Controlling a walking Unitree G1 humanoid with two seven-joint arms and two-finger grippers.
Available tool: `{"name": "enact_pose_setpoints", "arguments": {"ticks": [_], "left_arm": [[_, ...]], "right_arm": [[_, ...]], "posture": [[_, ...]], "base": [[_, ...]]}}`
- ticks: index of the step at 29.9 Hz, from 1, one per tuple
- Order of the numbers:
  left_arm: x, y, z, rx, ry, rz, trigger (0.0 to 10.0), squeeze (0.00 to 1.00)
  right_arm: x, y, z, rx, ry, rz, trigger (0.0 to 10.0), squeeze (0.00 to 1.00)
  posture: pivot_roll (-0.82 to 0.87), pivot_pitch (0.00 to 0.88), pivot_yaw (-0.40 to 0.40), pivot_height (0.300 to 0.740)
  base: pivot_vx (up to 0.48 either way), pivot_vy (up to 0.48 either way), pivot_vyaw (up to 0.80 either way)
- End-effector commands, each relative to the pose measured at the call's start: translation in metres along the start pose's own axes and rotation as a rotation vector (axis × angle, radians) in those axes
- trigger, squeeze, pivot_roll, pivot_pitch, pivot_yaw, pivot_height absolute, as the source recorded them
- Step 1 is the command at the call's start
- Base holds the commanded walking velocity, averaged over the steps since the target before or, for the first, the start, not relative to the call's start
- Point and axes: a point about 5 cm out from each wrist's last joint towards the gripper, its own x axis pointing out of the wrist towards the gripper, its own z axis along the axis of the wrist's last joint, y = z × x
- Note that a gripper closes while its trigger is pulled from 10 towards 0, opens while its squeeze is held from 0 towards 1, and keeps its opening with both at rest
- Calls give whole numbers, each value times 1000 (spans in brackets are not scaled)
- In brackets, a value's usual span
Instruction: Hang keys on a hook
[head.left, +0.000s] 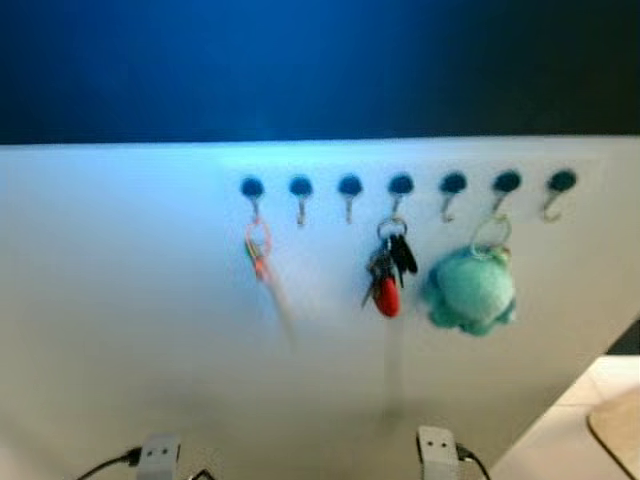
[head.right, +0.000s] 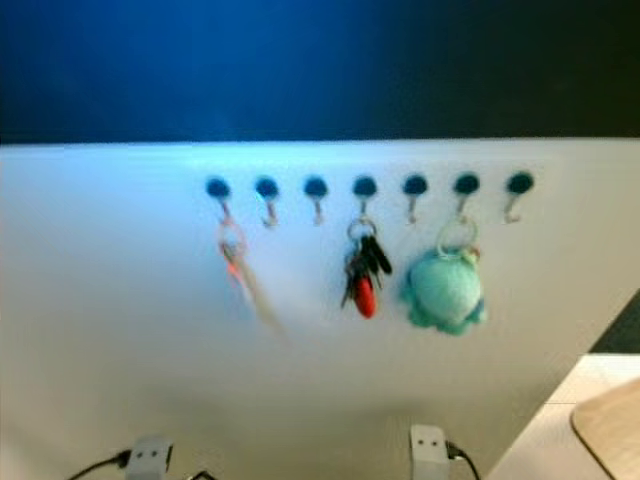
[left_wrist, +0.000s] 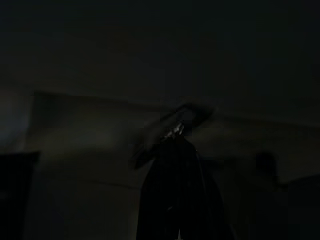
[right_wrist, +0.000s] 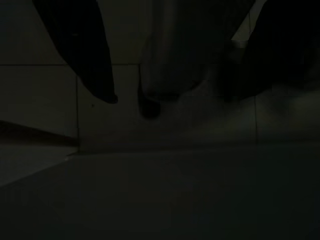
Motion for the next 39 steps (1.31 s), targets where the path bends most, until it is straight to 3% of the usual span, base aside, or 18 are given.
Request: {"name": "enact_pose_setpoints", "arguments": {"ticks": [1, 8, 14, 21, 30, 33, 39], "left_arm": [[0, -2, -1, 9, -1, -2, 10000, 0], [1, -11, -2, 43, 4, -36, 10000, 0], [-3, -4, -7, 27, 7, -44, 10000, 0], [-4, -1, -4, 81, -27, -13, 10000, 0], [-4, -4, -6, 75, -22, -26, 10000, 0], [-4, -5, -7, 74, -21, -30, 10000, 0], [-1, -11, -2, 70, -43, -38, 10000, 0]], "right_arm": [[0, 8, -6, 8, 21, 16, 10000, 0], [0, 8, -5, 13, 20, 13, 10000, 0], [0, 8, -4, 21, 20, 12, 10000, 0], [0, 7, -5, 19, 20, 11, 10000, 0], [0, 6, -6, 27, 22, 4, 10000, 0], [-1, 5, -7, 41, 23, -5, 10000, 0], [-2, 2, -11, 152, 13, -100, 10000, 0]], "posture": [[40, 35, 15, 740], [39, 36, 20, 740], [39, 31, 22, 740], [39, 26, 20, 740], [35, 25, 24, 740], [34, 29, 26, 740], [32, 34, 30, 740]], "base": [[0, 0, 0], [0, -69, 0], [0, -474, 0], [0, 0, 0], [0, 0, 0], [0, 0, 0], [0, 0, 0]]}}
